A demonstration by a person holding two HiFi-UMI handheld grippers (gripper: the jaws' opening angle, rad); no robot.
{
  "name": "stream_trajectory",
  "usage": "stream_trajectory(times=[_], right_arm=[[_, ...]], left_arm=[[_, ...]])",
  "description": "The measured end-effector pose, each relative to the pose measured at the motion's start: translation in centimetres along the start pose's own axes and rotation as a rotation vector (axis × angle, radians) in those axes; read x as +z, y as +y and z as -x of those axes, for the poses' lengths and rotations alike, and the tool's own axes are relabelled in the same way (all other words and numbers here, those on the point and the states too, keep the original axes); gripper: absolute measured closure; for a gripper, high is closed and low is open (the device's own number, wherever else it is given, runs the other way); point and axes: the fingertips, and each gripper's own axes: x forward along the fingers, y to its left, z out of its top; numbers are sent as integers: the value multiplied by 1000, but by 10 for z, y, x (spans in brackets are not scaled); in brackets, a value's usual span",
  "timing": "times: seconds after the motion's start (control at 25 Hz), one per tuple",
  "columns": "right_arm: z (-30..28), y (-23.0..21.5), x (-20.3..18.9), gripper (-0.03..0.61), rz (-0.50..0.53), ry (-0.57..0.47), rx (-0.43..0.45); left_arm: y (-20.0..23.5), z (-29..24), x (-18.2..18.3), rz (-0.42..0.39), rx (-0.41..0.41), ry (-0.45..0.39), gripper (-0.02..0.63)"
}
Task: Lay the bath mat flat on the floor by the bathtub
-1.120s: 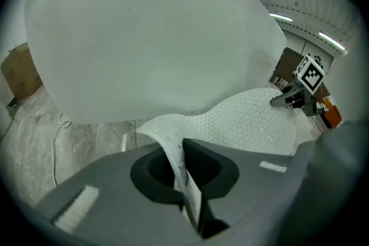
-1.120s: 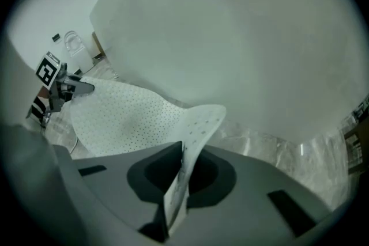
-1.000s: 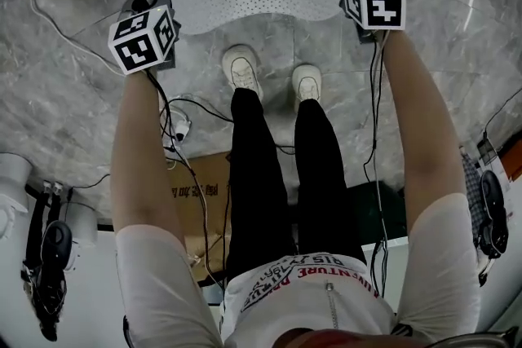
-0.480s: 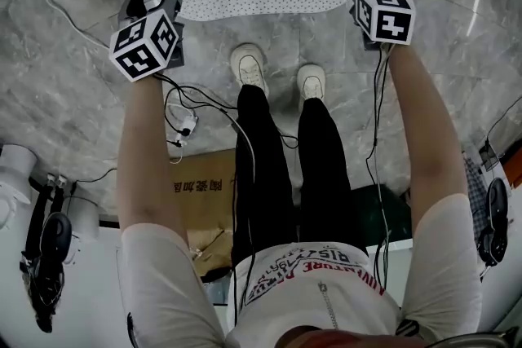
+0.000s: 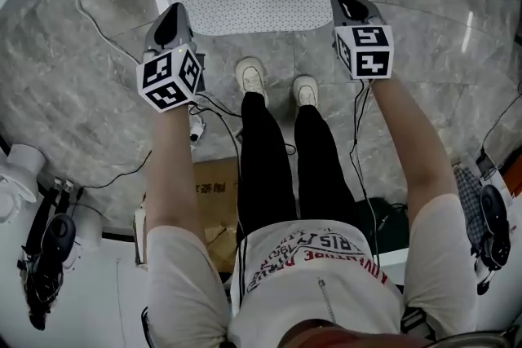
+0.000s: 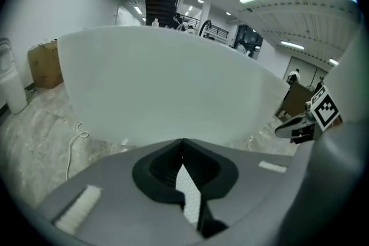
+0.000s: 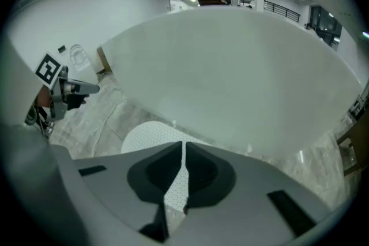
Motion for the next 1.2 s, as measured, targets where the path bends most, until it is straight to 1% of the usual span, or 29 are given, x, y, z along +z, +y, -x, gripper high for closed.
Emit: stream_trajectory(times=[0.04,0.16,0.28,0.36,0.52,0.6,0.68,0.8,0.92,1.04,1.2], right_arm=[[16,6,13,556,-2,-26,11],[70,22,53,561,-13,-100,47],[127,37,92,563,-18,-181,62],[166,46,116,565,3,-242,61],[251,60,165,566,30,-377,76],[294,66,186,566,45,-436,84],[335,70,203,566,64,-482,84],[392,75,233,566,87,-571,73],[449,80,264,568,118,-679,64],[501,83,282,568,130,-749,66],[553,85,300,568,153,-820,58]], left_arm=[[-9,13,10,13,-15,-10,601],[-39,56,46,38,-72,-22,601],[-74,106,94,4,-129,-63,601],[-95,142,128,-26,-147,-121,601],[-129,215,191,-43,-180,-239,601],[-144,254,221,-72,-196,-293,601],[-153,295,250,-93,-190,-368,601],[-156,349,299,-95,-183,-483,601],[-169,400,344,-126,-213,-577,601],[-189,446,372,-172,-246,-625,601],[-210,495,396,-238,-249,-674,601]])
